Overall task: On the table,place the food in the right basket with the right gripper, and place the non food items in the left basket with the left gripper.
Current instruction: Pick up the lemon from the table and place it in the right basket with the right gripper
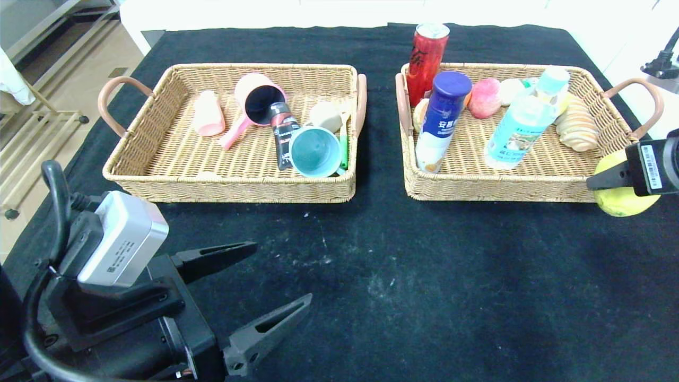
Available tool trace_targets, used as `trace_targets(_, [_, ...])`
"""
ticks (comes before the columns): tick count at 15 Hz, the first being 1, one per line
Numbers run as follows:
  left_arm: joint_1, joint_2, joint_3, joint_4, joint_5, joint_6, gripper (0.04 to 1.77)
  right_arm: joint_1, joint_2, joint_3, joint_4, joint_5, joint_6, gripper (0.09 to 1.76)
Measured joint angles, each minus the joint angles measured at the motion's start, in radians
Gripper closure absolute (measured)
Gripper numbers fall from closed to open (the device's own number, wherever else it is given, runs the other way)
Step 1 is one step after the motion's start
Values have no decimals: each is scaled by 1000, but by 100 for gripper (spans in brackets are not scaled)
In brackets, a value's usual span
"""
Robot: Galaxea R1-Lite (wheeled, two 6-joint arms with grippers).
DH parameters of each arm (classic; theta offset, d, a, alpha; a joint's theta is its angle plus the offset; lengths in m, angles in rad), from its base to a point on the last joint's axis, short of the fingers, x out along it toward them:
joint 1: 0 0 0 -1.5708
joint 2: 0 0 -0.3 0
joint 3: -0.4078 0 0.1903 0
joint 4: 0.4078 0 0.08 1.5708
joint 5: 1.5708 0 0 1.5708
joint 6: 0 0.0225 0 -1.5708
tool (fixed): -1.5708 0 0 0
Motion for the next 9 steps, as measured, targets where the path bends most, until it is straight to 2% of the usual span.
trace_targets(9, [0, 0, 1, -1, 0, 2, 9, -143, 91, 129, -540, 5, -84, 78])
